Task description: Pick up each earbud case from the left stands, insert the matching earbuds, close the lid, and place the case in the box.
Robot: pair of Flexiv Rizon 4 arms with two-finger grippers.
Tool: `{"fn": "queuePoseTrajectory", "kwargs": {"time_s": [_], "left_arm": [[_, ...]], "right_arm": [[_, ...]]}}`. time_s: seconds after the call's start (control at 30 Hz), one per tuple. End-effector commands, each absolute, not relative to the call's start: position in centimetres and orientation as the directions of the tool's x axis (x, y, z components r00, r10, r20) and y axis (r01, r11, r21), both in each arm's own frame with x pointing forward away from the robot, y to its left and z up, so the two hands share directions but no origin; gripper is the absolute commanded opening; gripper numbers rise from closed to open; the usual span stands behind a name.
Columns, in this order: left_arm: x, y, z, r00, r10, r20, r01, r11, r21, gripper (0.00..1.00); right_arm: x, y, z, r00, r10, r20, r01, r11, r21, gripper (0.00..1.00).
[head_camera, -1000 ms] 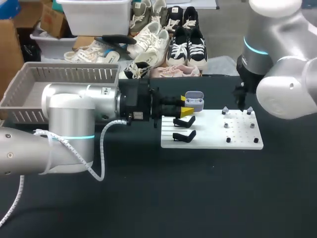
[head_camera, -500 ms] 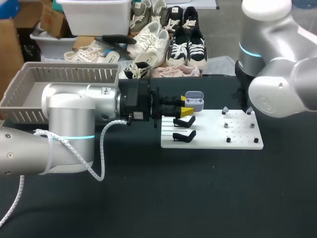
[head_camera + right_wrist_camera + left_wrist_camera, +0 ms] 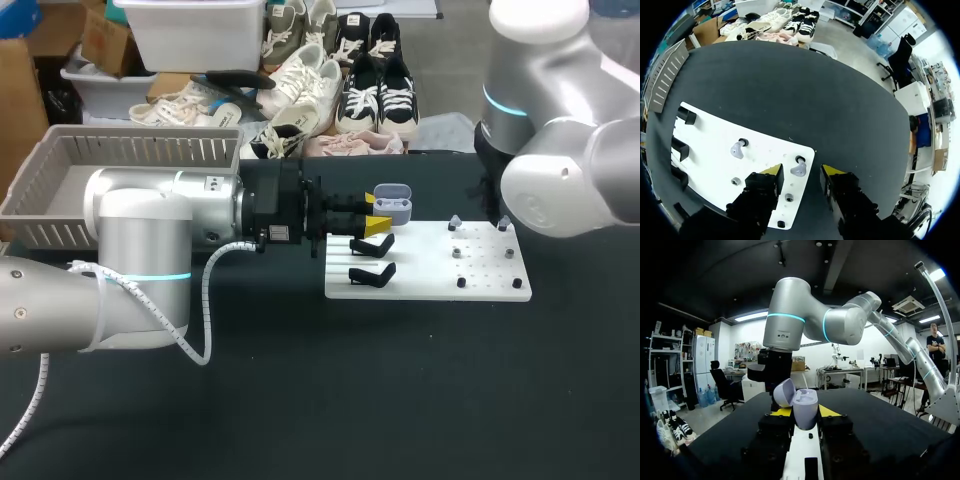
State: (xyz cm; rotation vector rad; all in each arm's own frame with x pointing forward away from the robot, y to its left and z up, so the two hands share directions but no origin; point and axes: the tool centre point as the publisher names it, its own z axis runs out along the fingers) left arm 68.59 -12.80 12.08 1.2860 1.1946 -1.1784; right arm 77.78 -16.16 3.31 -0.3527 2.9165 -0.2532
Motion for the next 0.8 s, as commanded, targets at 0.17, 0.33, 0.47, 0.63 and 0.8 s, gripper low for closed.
{"fn": "queuePoseTrajectory", "kwargs": {"time_s": [0.17, 0.33, 0.47, 0.63, 0.8], "left_arm": [[68.60, -12.80, 12.02, 0.045, 0.042, -0.998, 0.999, -0.031, 0.044, 0.00], [68.60, -12.80, 12.02, 0.045, 0.042, -0.998, 0.999, -0.031, 0.044, 0.00], [68.60, -12.80, 12.02, 0.045, 0.042, -0.998, 0.999, -0.031, 0.044, 0.00], [68.60, -12.80, 12.02, 0.045, 0.042, -0.998, 0.999, -0.031, 0.044, 0.00], [68.60, -12.80, 12.02, 0.045, 0.042, -0.998, 0.999, -0.031, 0.044, 0.00]], "right_arm": [[77.92, -15.86, 2.95, -0.954, -0.243, -0.175, -0.208, 0.958, -0.199, 0.42], [77.99, -16.03, 2.50, -0.956, -0.235, -0.174, -0.199, 0.959, -0.202, 0.39], [77.85, -16.06, 2.31, -0.958, -0.228, -0.172, -0.191, 0.959, -0.208, 0.37], [77.95, -16.18, 2.22, -0.957, -0.228, -0.177, -0.189, 0.959, -0.210, 0.37], [78.05, -16.24, 2.18, -0.957, -0.227, -0.180, -0.188, 0.959, -0.212, 0.29]]}}
